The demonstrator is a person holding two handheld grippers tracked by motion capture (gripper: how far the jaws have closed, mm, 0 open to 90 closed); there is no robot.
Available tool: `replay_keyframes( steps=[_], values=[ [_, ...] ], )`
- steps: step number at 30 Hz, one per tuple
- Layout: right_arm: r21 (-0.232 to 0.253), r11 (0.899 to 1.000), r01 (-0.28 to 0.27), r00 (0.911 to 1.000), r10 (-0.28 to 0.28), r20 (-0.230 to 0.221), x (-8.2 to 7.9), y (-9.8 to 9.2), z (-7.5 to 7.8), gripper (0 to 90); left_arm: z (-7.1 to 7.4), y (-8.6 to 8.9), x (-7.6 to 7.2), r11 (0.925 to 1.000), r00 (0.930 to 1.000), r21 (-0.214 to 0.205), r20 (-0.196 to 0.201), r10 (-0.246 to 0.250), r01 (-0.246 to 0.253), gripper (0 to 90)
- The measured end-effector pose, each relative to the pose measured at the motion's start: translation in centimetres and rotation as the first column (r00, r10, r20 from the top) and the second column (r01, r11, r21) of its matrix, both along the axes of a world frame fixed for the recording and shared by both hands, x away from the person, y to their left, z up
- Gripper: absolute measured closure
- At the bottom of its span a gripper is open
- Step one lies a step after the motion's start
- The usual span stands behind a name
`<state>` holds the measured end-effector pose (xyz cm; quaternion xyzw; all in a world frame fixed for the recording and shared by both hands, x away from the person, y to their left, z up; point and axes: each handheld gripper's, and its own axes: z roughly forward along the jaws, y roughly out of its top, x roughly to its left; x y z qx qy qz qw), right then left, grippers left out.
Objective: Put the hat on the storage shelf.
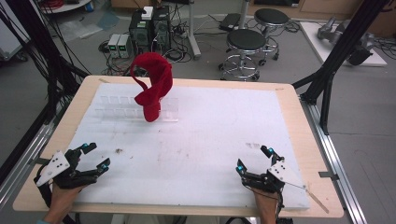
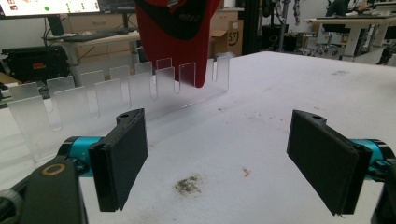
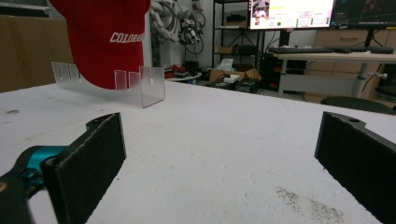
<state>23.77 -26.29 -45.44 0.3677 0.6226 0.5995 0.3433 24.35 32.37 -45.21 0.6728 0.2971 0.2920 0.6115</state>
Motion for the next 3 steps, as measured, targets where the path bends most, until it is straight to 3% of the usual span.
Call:
replay_keyframes(
  steps=[3],
  values=[
    [-0.003, 1.0, 0.004, 1.0, -0.004, -0.005, 0.04, 0.09, 0.02, 0.6, 0.02, -0.02, 0.08, 1.0, 1.0, 0.001, -0.008, 0.003, -0.003, 20.6]
  ],
)
